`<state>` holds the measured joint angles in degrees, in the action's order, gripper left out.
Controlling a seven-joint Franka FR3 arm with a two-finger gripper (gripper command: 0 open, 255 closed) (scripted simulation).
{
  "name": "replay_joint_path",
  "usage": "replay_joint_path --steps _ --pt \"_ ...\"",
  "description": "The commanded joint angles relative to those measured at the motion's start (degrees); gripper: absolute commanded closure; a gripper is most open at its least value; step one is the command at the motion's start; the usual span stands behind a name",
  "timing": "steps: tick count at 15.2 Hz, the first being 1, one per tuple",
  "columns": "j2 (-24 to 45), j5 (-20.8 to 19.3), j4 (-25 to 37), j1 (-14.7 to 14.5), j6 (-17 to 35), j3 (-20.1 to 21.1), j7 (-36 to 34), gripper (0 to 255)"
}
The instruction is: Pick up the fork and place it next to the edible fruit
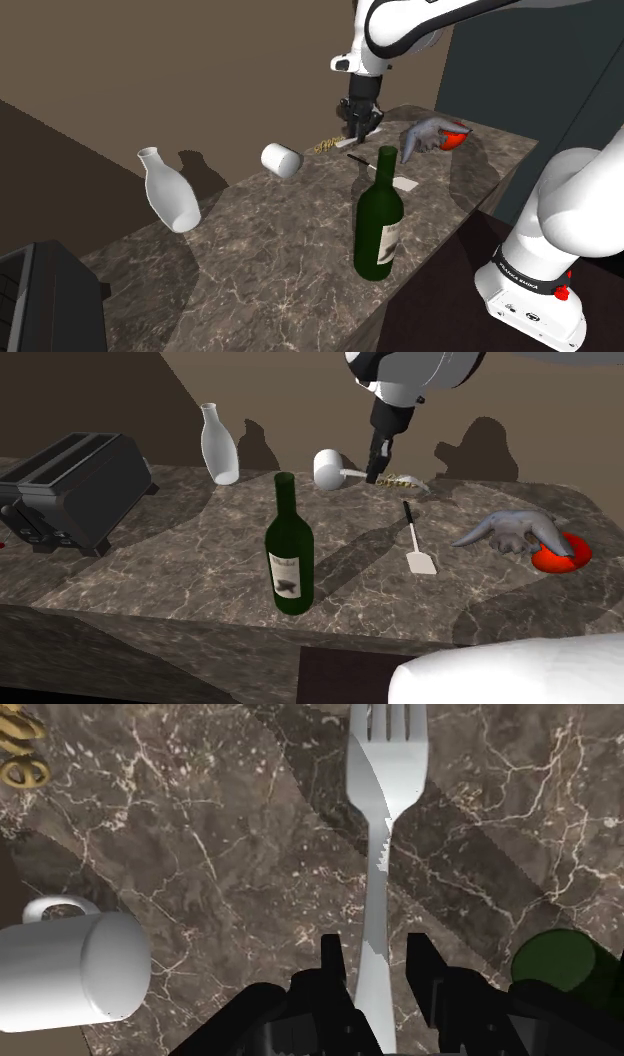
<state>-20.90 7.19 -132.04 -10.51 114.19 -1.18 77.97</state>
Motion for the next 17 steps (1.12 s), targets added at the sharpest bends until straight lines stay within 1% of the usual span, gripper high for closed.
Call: replay_joint_path --steps 1,9,17 --pt "-3.1 -0.6 -2.9 0.9 -0.5 -1.4 2.0 255" --pt "-13.4 -4.9 -10.3 5.8 -4.2 -8.4 10.8 255" --pt "-20.3 -11.2 -13.4 11.9 -8.6 -16.6 20.5 255"
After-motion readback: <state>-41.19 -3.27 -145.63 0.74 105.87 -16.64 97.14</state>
